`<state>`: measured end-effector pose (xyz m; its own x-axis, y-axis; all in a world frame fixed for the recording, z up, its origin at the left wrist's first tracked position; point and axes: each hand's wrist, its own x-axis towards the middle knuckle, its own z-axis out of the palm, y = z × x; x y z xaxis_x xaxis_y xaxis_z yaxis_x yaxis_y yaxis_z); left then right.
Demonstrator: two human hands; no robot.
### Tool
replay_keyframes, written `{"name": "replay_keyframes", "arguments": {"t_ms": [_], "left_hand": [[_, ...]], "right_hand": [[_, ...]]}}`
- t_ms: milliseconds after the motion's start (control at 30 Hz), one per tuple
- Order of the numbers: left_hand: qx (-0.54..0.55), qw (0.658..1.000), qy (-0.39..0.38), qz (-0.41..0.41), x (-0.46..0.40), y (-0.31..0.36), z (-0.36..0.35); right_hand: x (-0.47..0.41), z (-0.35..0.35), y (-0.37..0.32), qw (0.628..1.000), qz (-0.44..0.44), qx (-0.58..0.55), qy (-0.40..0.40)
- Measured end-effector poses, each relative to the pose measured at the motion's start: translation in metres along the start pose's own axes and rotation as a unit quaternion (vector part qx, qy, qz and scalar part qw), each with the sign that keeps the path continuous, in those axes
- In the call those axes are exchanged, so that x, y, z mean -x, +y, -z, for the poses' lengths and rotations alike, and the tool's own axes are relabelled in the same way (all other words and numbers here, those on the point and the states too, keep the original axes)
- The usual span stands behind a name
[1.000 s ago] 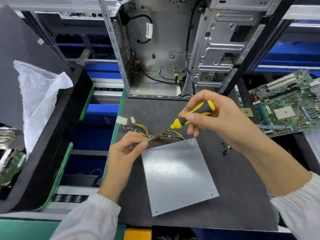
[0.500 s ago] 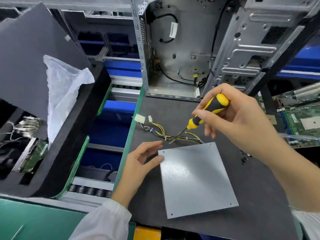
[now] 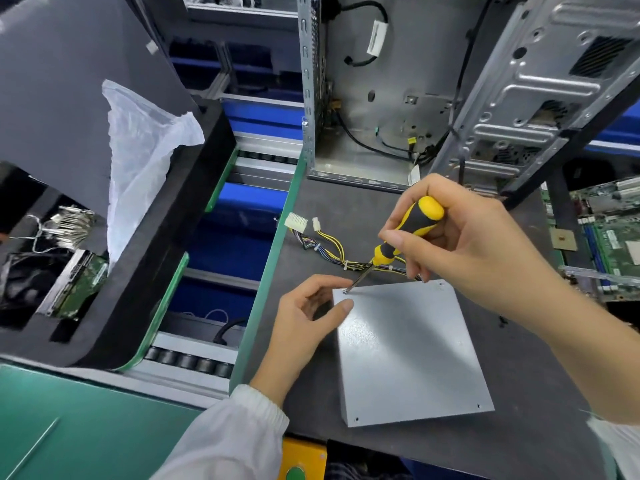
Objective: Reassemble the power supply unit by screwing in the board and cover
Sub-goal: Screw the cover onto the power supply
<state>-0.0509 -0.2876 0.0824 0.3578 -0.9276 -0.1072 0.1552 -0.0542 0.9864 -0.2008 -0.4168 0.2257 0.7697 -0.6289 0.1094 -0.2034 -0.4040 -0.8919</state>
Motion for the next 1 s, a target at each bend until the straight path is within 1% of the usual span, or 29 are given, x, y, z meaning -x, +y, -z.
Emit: {"name": "replay_keyframes", "arguments": {"t_ms": [167,300,500,600,633,667,733,767,833,867,900,933,1000], "left_hand": [[-0.048,0.998,0.014,-0.034,0.001,0.0,0.0],[-0.072,0.996,0.027,-0.041,0.002,0.001,-0.001],[-0.122,0.988,0.063,-0.072,-0.002,0.005,-0.002],[-0.182,0.979,0.047,-0.082,-0.008,0.009,0.003],[-0.197,0.976,0.037,-0.081,-0.009,0.011,0.005],[-0.211,0.974,0.025,-0.081,-0.011,0.014,0.008],[-0.237,0.968,0.003,-0.081,-0.012,0.019,0.011],[-0.246,0.966,-0.003,-0.08,-0.013,0.021,0.011],[-0.254,0.964,-0.005,-0.075,-0.013,0.025,0.01],[-0.255,0.964,-0.003,-0.075,-0.014,0.027,0.009],[-0.258,0.963,0.0,-0.074,-0.013,0.028,0.008],[-0.261,0.962,0.001,-0.074,-0.013,0.029,0.008],[-0.275,0.959,0.0,-0.073,-0.012,0.03,0.008]], "right_hand": [[0.0,-0.002,-0.002,1.0,0.003,0.018,-0.001],[0.0,-0.004,-0.005,1.0,0.007,0.028,-0.006],[-0.005,-0.012,-0.014,0.997,0.037,0.067,-0.022],[-0.014,-0.015,-0.018,0.997,0.008,0.081,-0.011],[-0.018,-0.015,-0.019,0.995,-0.004,0.098,-0.003],[-0.022,-0.012,-0.02,0.99,-0.01,0.14,0.005],[-0.031,-0.007,-0.023,0.96,-0.006,0.281,0.006],[-0.035,-0.005,-0.027,0.933,-0.002,0.361,-0.001],[-0.042,-0.006,-0.037,0.856,0.01,0.516,-0.008],[-0.044,-0.006,-0.042,0.821,0.024,0.57,-0.015],[-0.046,-0.005,-0.046,0.802,0.043,0.595,-0.03],[-0.048,-0.004,-0.049,0.803,0.061,0.589,-0.065],[-0.051,0.001,-0.058,0.845,0.084,0.495,-0.183]]}}
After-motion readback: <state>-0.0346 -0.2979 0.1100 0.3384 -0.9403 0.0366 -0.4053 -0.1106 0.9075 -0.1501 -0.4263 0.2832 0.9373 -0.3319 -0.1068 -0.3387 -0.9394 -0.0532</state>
